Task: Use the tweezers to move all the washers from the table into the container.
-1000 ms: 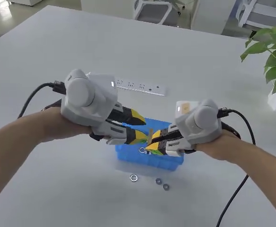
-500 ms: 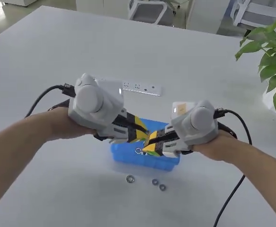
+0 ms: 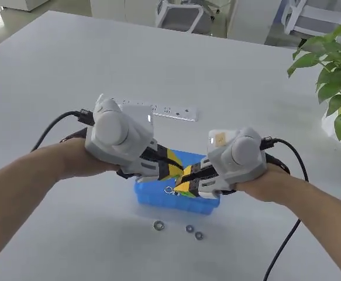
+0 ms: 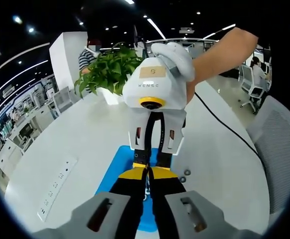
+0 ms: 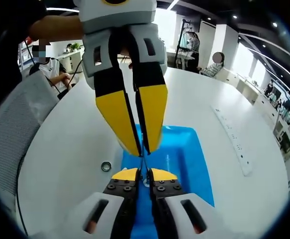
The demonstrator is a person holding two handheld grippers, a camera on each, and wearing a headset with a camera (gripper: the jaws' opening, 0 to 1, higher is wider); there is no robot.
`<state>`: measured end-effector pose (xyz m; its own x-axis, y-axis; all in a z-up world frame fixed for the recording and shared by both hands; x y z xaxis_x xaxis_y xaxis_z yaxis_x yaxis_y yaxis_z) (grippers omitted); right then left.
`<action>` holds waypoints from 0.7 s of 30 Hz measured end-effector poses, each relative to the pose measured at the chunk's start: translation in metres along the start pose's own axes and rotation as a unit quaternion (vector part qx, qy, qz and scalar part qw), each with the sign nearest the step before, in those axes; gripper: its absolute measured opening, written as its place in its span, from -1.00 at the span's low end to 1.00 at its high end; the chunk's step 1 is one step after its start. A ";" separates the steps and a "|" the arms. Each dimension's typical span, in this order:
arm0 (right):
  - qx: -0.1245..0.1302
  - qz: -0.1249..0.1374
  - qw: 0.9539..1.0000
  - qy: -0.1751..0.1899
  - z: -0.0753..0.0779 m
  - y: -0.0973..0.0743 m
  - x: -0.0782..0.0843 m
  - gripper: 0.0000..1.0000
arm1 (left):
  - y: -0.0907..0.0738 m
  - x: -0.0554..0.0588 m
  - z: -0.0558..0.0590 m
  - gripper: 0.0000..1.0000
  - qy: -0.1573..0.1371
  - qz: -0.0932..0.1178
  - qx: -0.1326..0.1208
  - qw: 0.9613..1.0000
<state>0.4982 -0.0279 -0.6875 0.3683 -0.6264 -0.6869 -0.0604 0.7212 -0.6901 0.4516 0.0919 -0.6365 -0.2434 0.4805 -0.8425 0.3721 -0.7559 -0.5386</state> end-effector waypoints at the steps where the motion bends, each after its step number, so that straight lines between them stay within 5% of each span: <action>1: 0.000 0.000 1.000 0.001 0.000 0.000 0.000 -0.81 | 0.000 0.000 0.000 -0.88 0.002 0.000 0.000 1.000; 21: 0.012 -0.008 1.000 0.013 -0.003 -0.016 0.000 -0.71 | 0.000 -0.005 -0.003 -0.90 -0.007 0.002 -0.013 1.000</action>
<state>0.4963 -0.0400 -0.6770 0.3454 -0.6446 -0.6820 -0.0325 0.7181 -0.6952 0.4551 0.0907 -0.6324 -0.2543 0.4705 -0.8450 0.3966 -0.7461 -0.5348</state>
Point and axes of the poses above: the centre of the closed fingertips' face, and the gripper's own axes: y roughly forward along the fingers, z roughly to its right, x roughly out of its underside, the point moved 10 cm from there along -y, roughly backward along the fingers, and after that the axes turned 11 degrees about -y, right-handed, at the moved point
